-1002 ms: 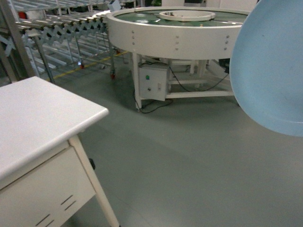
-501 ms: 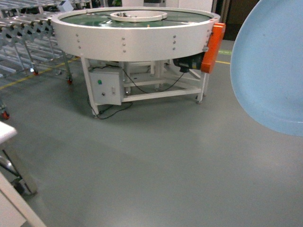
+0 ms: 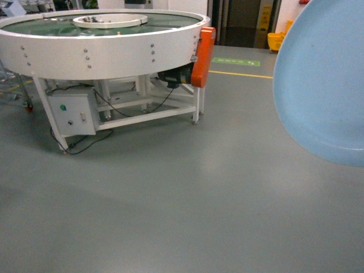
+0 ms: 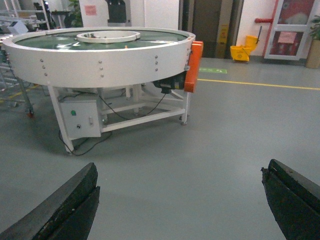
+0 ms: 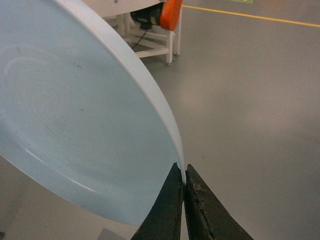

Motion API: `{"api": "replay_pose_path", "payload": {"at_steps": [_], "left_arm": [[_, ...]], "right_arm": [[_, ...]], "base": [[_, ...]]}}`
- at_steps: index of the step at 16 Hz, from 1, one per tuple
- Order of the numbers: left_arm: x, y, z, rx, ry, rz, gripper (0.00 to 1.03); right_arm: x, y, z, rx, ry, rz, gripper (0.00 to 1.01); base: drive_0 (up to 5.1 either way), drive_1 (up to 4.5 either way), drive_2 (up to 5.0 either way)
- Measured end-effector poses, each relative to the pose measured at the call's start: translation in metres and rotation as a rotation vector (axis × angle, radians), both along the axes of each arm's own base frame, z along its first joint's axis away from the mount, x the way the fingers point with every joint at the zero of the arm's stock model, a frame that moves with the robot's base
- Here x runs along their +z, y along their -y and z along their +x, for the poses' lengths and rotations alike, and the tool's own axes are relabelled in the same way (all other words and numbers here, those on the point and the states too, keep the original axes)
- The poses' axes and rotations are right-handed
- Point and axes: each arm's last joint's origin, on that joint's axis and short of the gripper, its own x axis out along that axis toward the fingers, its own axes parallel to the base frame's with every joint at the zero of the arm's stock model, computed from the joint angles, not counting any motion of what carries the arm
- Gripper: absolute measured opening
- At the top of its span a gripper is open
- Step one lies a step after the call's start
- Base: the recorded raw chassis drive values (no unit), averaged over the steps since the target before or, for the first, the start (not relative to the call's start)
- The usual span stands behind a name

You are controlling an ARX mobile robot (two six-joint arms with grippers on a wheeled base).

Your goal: Place blue tray on left shelf second layer neatly

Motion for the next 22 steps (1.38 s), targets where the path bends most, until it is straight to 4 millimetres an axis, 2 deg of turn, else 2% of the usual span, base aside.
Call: {"api": "replay_pose_path", "payload": {"at_steps": [3, 22], "left_arm": [[0.0001, 0.0, 0.0, 0.002, 0.001, 0.0, 0.98], [0.0003, 0.0, 0.0, 0.001, 0.003, 0.0, 0.98]], "right_arm": [[0.0008, -0.0006, -0.0001, 0.004, 0.007, 0.0, 0.02], [0.0004, -0.0004, -0.0002, 0.003, 0.004, 0.0, 0.02]], "base": [[-1.6, -1.55, -1.6], [1.3, 0.41, -6.6]]}}
